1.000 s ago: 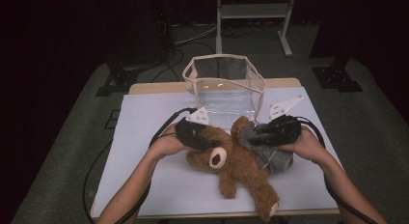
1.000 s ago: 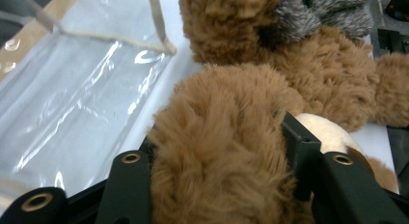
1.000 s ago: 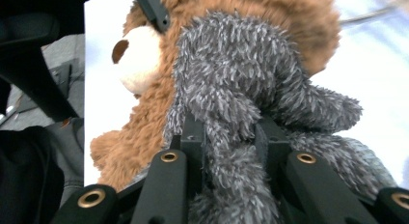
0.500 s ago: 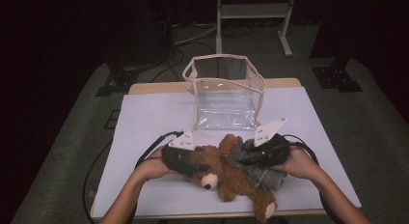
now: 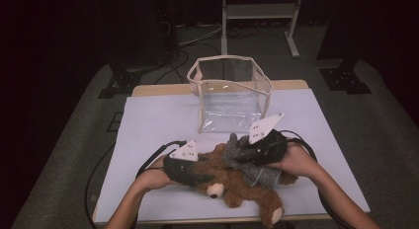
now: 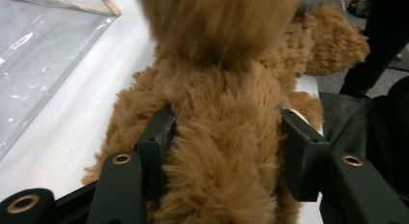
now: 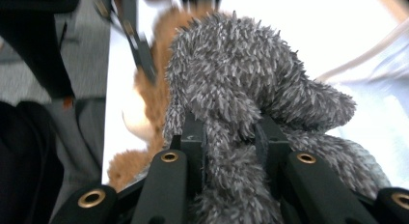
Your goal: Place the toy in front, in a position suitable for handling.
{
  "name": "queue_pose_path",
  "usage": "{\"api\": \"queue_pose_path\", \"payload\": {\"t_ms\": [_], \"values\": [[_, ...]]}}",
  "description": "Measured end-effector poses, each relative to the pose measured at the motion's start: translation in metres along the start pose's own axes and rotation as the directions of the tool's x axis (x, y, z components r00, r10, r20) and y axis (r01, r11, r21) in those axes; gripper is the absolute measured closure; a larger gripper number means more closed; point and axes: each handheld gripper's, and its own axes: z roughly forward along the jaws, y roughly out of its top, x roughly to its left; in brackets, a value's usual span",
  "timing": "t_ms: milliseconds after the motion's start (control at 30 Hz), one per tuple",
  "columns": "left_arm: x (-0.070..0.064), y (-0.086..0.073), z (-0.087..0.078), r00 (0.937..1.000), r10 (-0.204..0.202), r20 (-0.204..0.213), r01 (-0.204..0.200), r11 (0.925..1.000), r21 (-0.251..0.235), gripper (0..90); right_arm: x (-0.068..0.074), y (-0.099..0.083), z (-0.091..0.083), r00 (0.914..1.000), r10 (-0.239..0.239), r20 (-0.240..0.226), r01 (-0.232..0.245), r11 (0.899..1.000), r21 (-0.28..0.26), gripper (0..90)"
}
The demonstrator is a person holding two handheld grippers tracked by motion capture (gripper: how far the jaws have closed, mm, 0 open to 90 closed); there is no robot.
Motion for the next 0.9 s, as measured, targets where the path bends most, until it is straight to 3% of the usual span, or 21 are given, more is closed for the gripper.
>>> {"api": "queue_pose_path", "payload": {"t_ms": [33,67,100,233,367,467,667,800,900], "values": [[-0.001,-0.001,-0.001,1.0,0.002,0.006,-0.002,1.0,-0.002,45.6,0.0,-0.003,0.006,1.0,-0.009,-0.004,0.009,0.999,0.032,70.1],[-0.001,-0.002,-0.001,0.9999,0.006,0.008,-0.006,1.0,0.0,45.7,0.001,-0.011,0.014,0.9997,0.014,-0.021,-0.012,0.998,0.065,70.0],[-0.002,-0.003,-0.002,1.0,0.006,0.006,-0.006,1.0,-0.001,45.7,0.0,-0.013,0.013,0.9995,0.022,-0.023,-0.02,0.998,0.056,70.1],[-0.004,-0.003,-0.003,0.9998,0.019,0.001,-0.019,0.9998,0.007,45.6,0.002,-0.023,-0.004,0.9991,0.041,-0.012,-0.04,0.998,0.053,70.0],[-0.004,-0.005,-0.004,0.9998,0.018,0.004,-0.018,0.9998,0.005,45.2,0.006,-0.045,-0.026,0.9976,0.067,0.015,-0.068,0.997,0.048,69.9],[-0.005,-0.005,-0.003,1.0,0.002,0.009,-0.002,1.0,-0.01,45.0,0.009,-0.069,-0.043,0.9912,0.127,0.036,-0.128,0.991,0.026,69.9],[-0.007,-0.004,-0.005,0.9997,0.014,0.019,-0.014,0.9999,0.001,44.6,0.014,-0.108,-0.062,0.974,0.22,0.056,-0.219,0.976,-0.014,69.9],[-0.008,-0.004,-0.005,0.9996,0.018,0.023,-0.018,0.9998,-0.005,44.4,0.015,-0.115,-0.068,0.9704,0.233,0.064,-0.232,0.972,-0.018,69.8],[-0.008,-0.004,-0.004,0.9996,0.019,0.023,-0.019,0.9998,-0.003,44.2,0.015,-0.103,-0.069,0.9763,0.204,0.071,-0.204,0.979,-0.017,69.8]]}}
